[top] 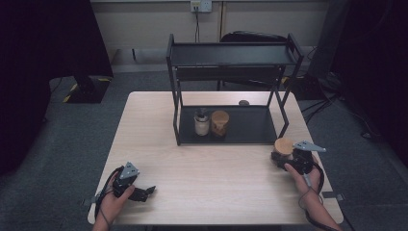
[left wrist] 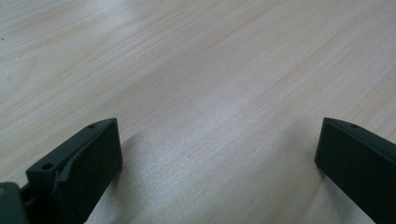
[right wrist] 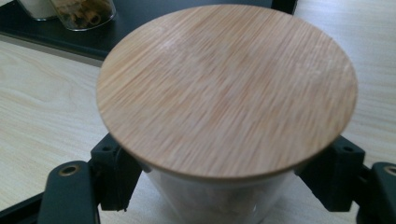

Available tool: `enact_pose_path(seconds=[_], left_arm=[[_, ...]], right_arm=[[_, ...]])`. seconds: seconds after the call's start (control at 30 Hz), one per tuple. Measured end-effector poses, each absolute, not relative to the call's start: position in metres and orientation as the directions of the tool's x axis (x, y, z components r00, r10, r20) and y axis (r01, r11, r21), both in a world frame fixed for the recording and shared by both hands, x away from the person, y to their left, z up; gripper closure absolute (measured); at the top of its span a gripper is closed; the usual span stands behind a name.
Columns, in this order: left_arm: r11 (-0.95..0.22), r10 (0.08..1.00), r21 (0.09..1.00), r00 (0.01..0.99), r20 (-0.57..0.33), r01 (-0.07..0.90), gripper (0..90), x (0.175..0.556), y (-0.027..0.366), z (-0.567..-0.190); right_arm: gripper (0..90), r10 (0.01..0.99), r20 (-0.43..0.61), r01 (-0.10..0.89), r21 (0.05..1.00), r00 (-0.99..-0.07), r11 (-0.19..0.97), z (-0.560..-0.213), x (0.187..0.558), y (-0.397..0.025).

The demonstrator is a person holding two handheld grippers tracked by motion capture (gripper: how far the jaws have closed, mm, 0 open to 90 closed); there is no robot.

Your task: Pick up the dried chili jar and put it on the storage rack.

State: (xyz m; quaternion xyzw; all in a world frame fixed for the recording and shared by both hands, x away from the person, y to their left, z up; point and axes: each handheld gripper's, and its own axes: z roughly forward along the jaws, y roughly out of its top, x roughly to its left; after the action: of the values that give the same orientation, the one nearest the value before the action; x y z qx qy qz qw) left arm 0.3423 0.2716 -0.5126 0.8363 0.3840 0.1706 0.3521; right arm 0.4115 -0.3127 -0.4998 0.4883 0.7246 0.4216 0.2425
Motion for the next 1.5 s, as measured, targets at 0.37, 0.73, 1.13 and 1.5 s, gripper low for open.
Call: enact_pose_path(seconds=[0.37, 0.73, 1.13, 1.5], left_arm=[[-0.457, 0.762, 0.72, 0.647, 0.015, 0.522, 0.1, 0.342, 0.272, -0.513], [-0.457, 0.762, 0.72, 0.647, 0.015, 0.522, 0.1, 0.342, 0.272, -0.513], [-0.457, 0.762, 0.72, 0.647, 0.015, 0.522, 0.1, 0.342, 0.272, -0.513], [-0.457, 0.762, 0.72, 0.647, 0.015, 0.522, 0.1, 0.342, 0.272, -0.513]], right_arm=[[25.5, 0.901, 0.017, 0.478, 0.852, -0.432, 0.213, -0.497, 0.411, -0.313], [25.5, 0.879, 0.009, 0.468, 0.849, -0.477, 0.245, -0.491, 0.413, -0.303], [25.5, 0.855, -0.002, 0.463, 0.84, -0.519, 0.283, -0.483, 0.42, -0.285], [25.5, 0.839, 0.012, 0.465, 0.836, -0.544, 0.29, -0.481, 0.427, -0.271]])
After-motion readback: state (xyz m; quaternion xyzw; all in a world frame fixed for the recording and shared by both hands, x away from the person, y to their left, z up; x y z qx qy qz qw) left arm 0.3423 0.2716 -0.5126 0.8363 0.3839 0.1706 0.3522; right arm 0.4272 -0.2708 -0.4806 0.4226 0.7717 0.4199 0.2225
